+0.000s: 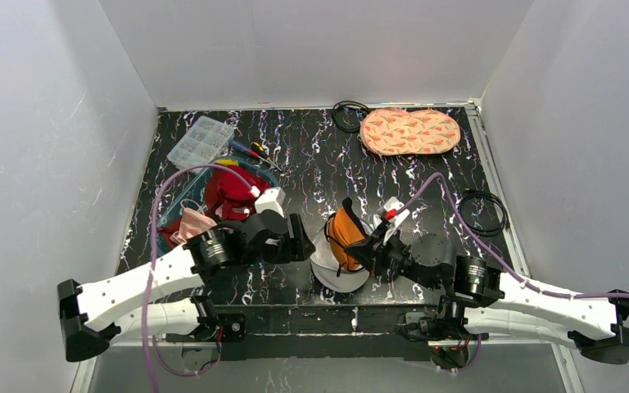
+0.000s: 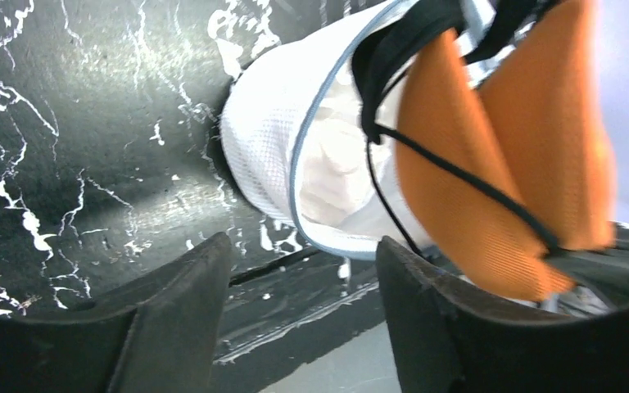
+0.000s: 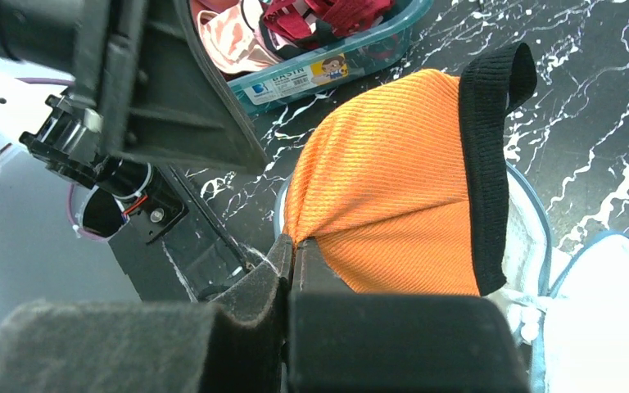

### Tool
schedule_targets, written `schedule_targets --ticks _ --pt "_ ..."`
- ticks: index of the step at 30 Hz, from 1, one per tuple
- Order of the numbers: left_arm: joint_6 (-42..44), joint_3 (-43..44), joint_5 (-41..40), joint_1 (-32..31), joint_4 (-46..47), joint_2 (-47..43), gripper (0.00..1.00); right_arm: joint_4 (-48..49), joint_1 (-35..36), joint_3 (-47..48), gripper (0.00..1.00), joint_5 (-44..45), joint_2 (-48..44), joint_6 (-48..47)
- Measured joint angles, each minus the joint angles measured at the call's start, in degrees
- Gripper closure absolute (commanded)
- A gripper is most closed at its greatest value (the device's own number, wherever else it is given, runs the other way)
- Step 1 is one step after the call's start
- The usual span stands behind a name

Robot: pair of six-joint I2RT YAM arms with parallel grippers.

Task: Unzip the laundry bag and remove the bra
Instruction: Pick up the bra from the laundry bag.

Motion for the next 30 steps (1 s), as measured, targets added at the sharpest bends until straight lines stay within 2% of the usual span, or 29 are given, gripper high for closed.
schedule_targets --ticks 9,18,22,26,30 --pt "-0.39 5.95 1.03 0.00 -1.03 -6.95 0.20 -0.31 0.00 1.92 0.99 -3.48 -0.33 -4.28" --pt "-2.69 8.09 8.83 0.00 6.40 3.06 0.12 -0.09 0.00 1.90 0.99 -5.42 -0.50 -4.61" --pt "-4.72 7.54 10.56 0.00 9.11 4.17 0.07 0.22 0.00 1.90 0.99 -6.29 -0.50 -4.59" --pt "-6.62 7.45 11.30 0.00 11.54 4.17 0.07 0.31 0.00 1.88 0.99 -6.60 -0.63 -4.57" --pt "-8.87 7.02 11.56 0.00 12.90 4.28 0.16 0.90 0.00 1.88 0.99 -6.69 -0.70 -4.57"
